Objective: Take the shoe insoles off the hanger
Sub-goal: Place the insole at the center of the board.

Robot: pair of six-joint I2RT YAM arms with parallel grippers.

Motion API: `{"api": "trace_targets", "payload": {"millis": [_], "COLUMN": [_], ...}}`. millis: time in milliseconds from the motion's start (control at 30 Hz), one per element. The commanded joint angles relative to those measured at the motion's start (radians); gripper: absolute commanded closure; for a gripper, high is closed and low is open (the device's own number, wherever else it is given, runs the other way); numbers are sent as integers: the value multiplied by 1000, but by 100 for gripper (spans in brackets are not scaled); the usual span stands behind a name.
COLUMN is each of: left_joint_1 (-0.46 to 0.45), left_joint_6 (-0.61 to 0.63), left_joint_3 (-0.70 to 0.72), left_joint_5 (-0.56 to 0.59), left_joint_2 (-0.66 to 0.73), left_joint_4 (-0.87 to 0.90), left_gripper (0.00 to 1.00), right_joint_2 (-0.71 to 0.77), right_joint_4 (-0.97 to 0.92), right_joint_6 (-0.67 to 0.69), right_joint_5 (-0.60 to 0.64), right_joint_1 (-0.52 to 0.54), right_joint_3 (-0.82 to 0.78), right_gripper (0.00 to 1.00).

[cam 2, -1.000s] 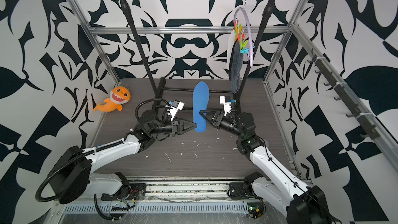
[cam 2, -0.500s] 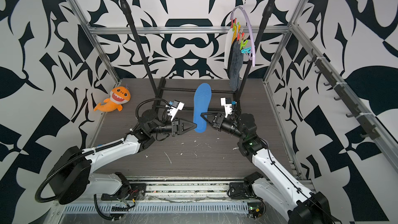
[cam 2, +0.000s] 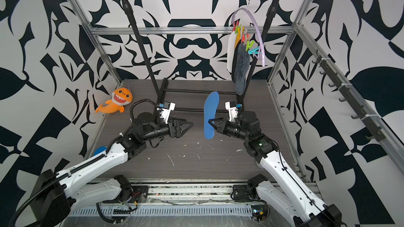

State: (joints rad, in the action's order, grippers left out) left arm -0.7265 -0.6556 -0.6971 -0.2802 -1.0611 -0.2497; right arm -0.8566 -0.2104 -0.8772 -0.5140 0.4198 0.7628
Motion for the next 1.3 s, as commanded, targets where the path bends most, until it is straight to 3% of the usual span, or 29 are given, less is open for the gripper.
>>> {"api": "trace_targets", "payload": {"millis": [0,167,367,467,667,1267], "left_joint_1": [4,-14,-214,-279,-294,-292], "left_joint_6": [97,139,174,160,113,122], "left_joint_3": [-2,-2,-48,-71,-69,-15], "left_joint_5": [273,451,796,893,898,883], "left_joint_2": [53,67,-28,-90,-132,-82], "left_joint_4": [211,343,479,501,472,426], "left_gripper": [1,1,1,1,1,1], "right_joint_2": [-28,-78,-170,-273,-468,-724], "right_joint_4": [-305,-430,-551,-641,-748,-719], "right_joint_6": [142,171,183,175,147,159], "right_joint_5": [169,269,451,575,803,947], "right_joint_1": [4,11,82,140,247,230], "right_joint_3": [60,93,148,198,273,245], "right_gripper": [100,100,100,100,100,100]}}
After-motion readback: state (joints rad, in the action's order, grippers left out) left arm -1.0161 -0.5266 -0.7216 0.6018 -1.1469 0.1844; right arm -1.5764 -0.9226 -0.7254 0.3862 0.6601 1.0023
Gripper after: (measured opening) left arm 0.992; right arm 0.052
